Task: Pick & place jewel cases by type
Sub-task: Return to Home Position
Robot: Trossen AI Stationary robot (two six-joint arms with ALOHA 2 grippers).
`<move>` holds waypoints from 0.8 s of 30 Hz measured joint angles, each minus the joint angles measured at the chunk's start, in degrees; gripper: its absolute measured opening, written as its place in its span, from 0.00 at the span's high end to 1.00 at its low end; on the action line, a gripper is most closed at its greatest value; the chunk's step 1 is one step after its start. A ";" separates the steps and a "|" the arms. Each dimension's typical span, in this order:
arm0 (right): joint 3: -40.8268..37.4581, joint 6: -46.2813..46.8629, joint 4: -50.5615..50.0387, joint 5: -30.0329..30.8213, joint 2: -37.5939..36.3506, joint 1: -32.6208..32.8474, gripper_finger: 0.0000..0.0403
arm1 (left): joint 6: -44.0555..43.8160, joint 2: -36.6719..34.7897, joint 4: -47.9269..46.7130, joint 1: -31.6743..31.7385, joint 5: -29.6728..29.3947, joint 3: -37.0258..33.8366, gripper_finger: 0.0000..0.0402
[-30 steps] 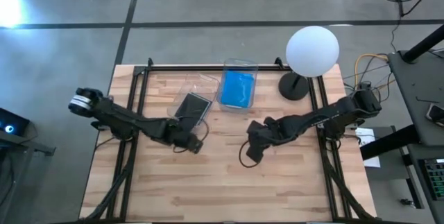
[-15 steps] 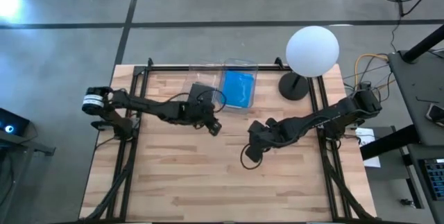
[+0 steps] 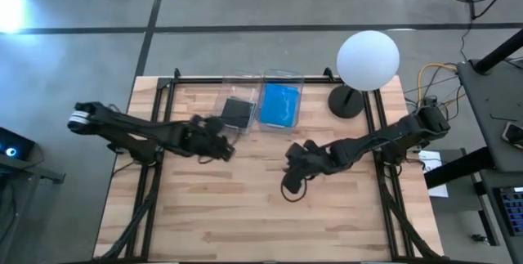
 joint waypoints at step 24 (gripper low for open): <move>0.89 1.67 2.07 2.61 0.20 -3.31 0.69 | -13.40 -10.02 22.37 26.94 12.32 -25.94 0.70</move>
